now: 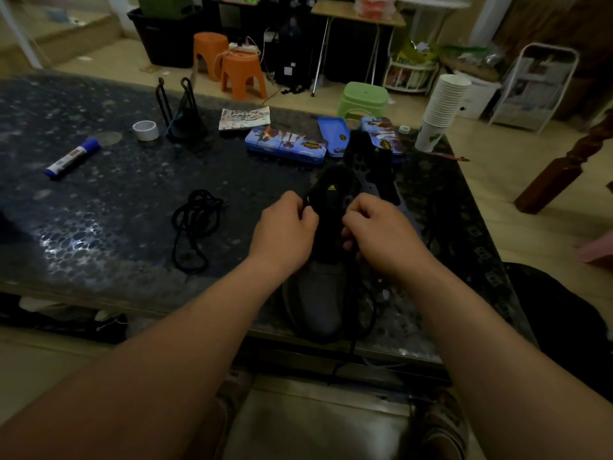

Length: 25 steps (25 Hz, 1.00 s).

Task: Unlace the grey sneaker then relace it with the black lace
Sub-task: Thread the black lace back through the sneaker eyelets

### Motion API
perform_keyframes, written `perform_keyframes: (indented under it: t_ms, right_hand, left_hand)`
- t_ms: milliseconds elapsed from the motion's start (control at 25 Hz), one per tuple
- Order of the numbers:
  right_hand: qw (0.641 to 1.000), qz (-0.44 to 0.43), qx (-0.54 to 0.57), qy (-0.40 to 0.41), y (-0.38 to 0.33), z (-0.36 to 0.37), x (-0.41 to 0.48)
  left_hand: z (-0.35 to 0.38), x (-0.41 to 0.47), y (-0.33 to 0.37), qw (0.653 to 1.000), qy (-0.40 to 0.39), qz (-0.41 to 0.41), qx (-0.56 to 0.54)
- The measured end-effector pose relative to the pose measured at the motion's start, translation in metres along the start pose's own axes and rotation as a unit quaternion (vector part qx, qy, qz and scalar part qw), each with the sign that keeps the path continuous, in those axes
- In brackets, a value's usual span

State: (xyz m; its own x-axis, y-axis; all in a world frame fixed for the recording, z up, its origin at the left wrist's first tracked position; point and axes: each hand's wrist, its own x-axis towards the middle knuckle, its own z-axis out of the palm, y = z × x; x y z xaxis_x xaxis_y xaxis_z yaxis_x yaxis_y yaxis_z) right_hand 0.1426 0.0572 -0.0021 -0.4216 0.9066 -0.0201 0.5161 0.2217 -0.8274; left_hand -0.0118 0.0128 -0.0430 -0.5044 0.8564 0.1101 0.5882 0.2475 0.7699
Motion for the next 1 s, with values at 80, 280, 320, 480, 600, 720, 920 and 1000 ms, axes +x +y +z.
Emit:
perform_keyframes:
  t_ms: [80, 280, 320, 480, 600, 720, 920, 1000]
  right_hand:
    - [0.982, -0.076, -0.008, -0.173, -0.014, -0.008, -0.018]
    - [0.949, -0.063, -0.137, -0.278, -0.009, 0.001, -0.046]
    - [0.972, -0.045, -0.152, -0.173, -0.002, 0.001, -0.036]
    - [0.992, 0.063, -0.075, 0.077, 0.006, -0.003, 0.002]
    - [0.989, 0.074, -0.108, 0.062, 0.003, 0.005, 0.017]
    - [0.993, 0.064, -0.090, 0.051, 0.007, 0.000, 0.027]
    - [0.967, 0.142, 0.207, -0.040, 0.021, -0.013, 0.026]
    - [0.965, 0.133, 0.221, -0.054, 0.026, -0.016, 0.027]
  left_hand:
    - [-0.004, 0.005, -0.001, 0.997, -0.025, -0.026, -0.061]
    - [-0.014, -0.005, 0.000, 0.994, -0.009, 0.101, -0.049]
    - [-0.014, -0.009, 0.000, 0.991, -0.024, 0.130, -0.022]
    - [-0.005, -0.021, 0.002, 0.986, -0.089, 0.134, 0.032]
    - [-0.001, -0.020, 0.005, 0.988, -0.094, 0.121, 0.024]
    - [-0.001, -0.017, 0.006, 0.987, -0.101, 0.127, 0.022]
    - [-0.005, -0.009, 0.010, 0.980, -0.148, 0.121, 0.054]
    - [-0.005, -0.004, 0.012, 0.979, -0.152, 0.107, 0.079]
